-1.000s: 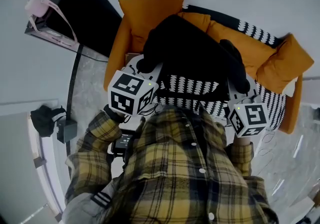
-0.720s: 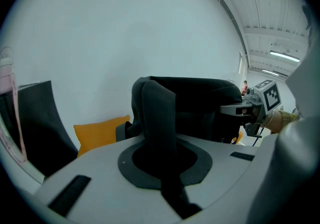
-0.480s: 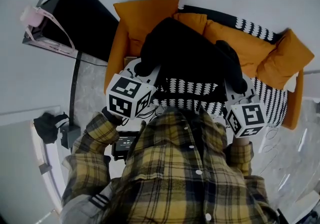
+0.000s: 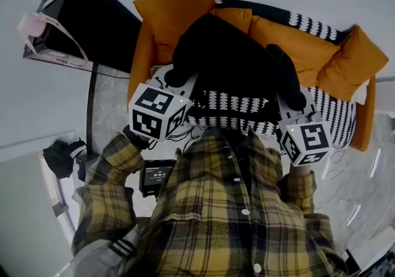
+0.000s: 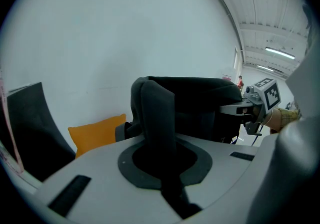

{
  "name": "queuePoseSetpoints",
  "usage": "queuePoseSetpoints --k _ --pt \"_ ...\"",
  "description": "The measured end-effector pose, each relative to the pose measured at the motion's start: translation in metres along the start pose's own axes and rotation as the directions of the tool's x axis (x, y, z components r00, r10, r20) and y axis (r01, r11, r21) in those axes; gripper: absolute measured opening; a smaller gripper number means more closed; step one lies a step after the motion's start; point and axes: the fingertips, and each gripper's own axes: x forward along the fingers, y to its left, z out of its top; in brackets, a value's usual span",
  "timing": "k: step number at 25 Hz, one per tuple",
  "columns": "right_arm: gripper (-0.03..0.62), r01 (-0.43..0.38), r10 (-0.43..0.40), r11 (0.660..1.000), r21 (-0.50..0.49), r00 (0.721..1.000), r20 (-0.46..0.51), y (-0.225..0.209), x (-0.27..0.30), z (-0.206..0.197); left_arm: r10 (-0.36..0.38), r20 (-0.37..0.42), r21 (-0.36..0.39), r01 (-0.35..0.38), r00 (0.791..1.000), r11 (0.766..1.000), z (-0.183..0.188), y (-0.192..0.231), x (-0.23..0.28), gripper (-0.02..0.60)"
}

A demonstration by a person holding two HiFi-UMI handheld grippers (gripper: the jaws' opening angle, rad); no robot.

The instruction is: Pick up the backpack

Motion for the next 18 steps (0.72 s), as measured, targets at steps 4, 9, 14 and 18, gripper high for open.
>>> queuePoseSetpoints --k 4,9,14,18 --pt "0.026 -0.002 0.002 1.0 0.004 1.0 -0.007 0.003 -0.001 -0.005 -0.007 -0.014 0.013 0.007 1.0 1.0 -0.001 0.0 0.001 0.032" --pt "0.026 0.006 -0.006 1.0 0.011 1.0 -0.016 0.003 -0.006 -0.01 -0.016 -0.016 0.022 0.017 1.0 1.0 -0.002 -0.003 0.004 0.032" --pt "0.026 0.008 -0.008 1.0 0.011 1.0 -0.022 0.006 -0.006 -0.011 -0.02 -0.015 0.018 0.02 1.0 1.0 -0.005 -0.004 0.002 0.032" --pt "0.026 0.003 -0.002 1.0 0.008 1.0 -0.022 0.011 -0.005 -0.01 -0.014 -0.01 0.017 0.014 1.0 1.0 -0.007 -0.002 -0.002 0.032"
